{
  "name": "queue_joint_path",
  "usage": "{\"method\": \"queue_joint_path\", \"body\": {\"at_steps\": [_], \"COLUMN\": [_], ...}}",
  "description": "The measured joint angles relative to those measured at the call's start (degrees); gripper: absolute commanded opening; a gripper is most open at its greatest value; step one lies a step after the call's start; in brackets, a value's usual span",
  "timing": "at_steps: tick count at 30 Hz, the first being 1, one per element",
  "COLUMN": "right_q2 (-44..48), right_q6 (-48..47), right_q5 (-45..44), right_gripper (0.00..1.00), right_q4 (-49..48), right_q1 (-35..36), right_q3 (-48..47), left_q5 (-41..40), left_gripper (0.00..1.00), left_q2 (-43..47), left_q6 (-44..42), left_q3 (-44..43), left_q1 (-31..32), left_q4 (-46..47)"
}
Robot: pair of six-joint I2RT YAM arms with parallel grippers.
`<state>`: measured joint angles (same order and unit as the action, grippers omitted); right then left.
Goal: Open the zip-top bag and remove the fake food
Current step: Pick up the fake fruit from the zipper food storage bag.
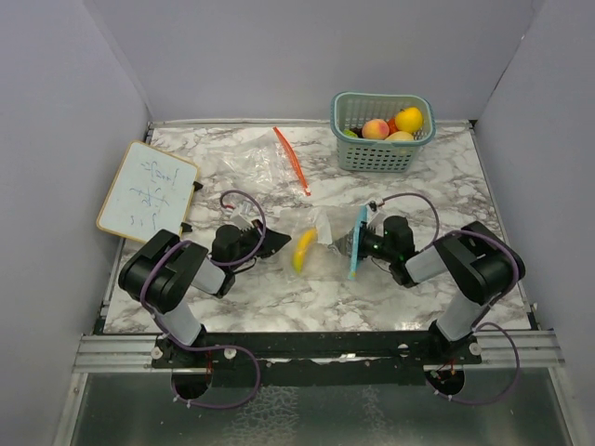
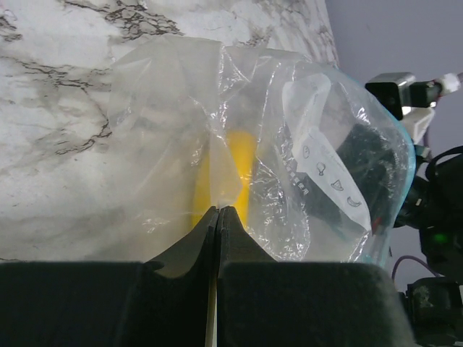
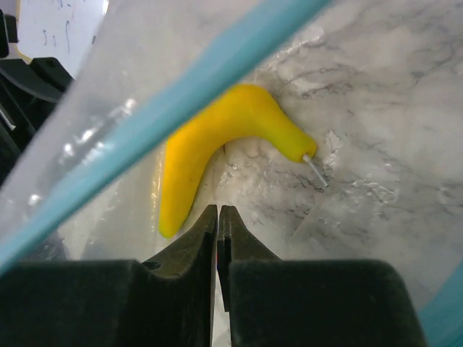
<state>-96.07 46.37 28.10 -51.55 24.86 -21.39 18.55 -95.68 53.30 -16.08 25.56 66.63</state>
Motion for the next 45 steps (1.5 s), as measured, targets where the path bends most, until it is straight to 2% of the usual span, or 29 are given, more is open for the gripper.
{"method": "queue_joint_path", "body": {"at_steps": [4,9,11,15,21,23,25,27,39,45], "right_q2": [-3.4,-1.5,-0.8,-1.4,-5.5,-5.7,-5.7,-5.6,-5.8,-6.2], "right_q6": [2.3,1.7,1.5,1.5,3.5,3.7,3.3,2.7,-0.2,-4.6], "right_q5": [-0.2,-1.5,-1.7,-1.6,-0.8,-0.5,-0.5,-0.6,-2.7,-9.4], "right_gripper": [0.05,0.06,0.09,0.26,0.54,0.69,0.8,0.84,0.82,0.8], "right_q4": [-4.1,-4.2,-4.3,-5.8,-11.1,-11.6,-11.5,-10.5,6.4,20.0], "right_q1": [1.4,1.4,1.4,1.4,1.4,1.4,1.4,1.4,4.7,9.0], "right_q3": [0.4,0.5,0.7,0.9,1.2,1.4,1.4,1.1,-10.0,-18.5], "left_q5": [0.9,0.0,-0.5,-1.2,-1.5,-1.5,-1.5,-1.5,-1.4,-0.8], "left_gripper": [0.0,0.0,0.0,0.0,0.0,0.0,0.0,0.0,0.0,0.0], "left_q2": [2.4,18.5,23.1,24.5,16.5,14.9,14.1,13.7,5.7,-2.5], "left_q6": [0.9,-3.1,-4.7,-6.7,-6.8,-6.7,-6.8,-6.8,-7.0,-7.1], "left_q3": [-0.1,-4.5,-6.4,-6.8,-3.1,-2.1,-2.0,-2.0,-2.3,-2.7], "left_q1": [0.2,3.4,4.5,5.0,4.9,4.9,4.9,4.9,4.9,4.9], "left_q4": [-0.7,-13.1,-15.4,-16.6,-17.5,-17.4,-17.3,-16.8,-11.1,-6.6]}}
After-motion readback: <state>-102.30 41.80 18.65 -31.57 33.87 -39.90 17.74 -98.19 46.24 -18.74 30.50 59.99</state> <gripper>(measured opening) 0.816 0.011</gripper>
